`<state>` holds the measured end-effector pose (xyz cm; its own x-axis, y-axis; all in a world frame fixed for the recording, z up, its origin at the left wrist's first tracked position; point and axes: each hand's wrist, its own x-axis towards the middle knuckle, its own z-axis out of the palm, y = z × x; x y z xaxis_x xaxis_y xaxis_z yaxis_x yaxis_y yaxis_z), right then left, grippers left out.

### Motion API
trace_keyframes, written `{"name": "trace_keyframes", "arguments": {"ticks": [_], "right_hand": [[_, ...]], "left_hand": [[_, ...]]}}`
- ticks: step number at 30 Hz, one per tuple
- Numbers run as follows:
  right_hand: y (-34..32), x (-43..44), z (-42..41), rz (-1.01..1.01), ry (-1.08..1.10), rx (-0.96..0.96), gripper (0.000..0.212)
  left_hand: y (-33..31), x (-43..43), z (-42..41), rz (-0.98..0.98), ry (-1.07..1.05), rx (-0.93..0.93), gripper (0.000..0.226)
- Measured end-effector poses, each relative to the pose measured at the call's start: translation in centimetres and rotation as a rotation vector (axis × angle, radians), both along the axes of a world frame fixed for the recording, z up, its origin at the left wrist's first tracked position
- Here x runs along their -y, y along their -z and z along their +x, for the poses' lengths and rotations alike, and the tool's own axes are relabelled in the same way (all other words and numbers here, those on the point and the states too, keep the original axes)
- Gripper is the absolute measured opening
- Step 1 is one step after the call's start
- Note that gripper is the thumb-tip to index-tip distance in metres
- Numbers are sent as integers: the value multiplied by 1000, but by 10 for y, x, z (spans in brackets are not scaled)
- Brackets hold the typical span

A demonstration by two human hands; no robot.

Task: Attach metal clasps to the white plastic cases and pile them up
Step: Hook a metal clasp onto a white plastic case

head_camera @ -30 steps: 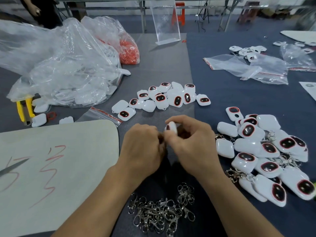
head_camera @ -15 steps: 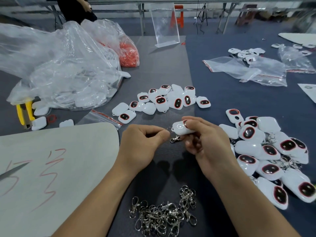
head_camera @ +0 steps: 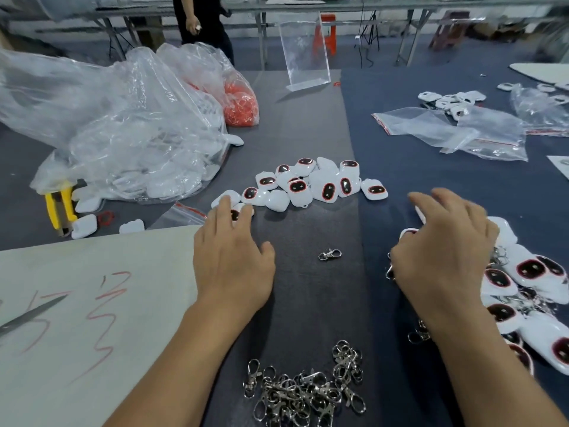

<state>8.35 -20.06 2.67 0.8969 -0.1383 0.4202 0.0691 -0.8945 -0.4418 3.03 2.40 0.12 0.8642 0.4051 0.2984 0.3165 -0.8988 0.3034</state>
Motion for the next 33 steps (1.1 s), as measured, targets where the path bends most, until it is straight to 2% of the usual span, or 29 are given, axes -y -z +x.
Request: {"name": "trace_keyframes", "arguments": {"ticks": [3,6,8,10,13,15,18,20,22,27,30,33], "right_hand": [[1,-19,-10,-1,-164,28,62],[9,-43,-23,33,-393,-72,61],[14,-50,-27,112,-515,-148,60],[19,-54,-30,155,-576,-198,60],[25,-59,-31,35,-664,-214,65],[27,-58,-28,-15,-685,-206,53],[25,-52,-21,-12,-669,-234,31],[24,-49,-21,9,-647,-224,22],[22,-49,-22,91,-615,-208,20],[20,-49,-23,286,-528,-143,18],[19,-48,-23,343,-500,-158,21],[19,-43,-21,386,-480,-171,22]], "left_hand": [[2,1,0,25,8,-55,58],[0,0,2,-93,105,65,49],[-1,0,3,-198,188,145,54],[2,1,5,-184,301,112,56],[3,4,4,-158,457,72,31],[2,7,2,-169,490,132,23],[-3,7,-2,-196,416,105,24],[-7,5,-5,-184,341,88,22],[-15,5,-9,-254,336,51,21],[-35,10,-21,-497,543,-302,10],[-43,29,-32,-562,694,-503,26],[-36,50,-61,-362,856,-508,62]]}}
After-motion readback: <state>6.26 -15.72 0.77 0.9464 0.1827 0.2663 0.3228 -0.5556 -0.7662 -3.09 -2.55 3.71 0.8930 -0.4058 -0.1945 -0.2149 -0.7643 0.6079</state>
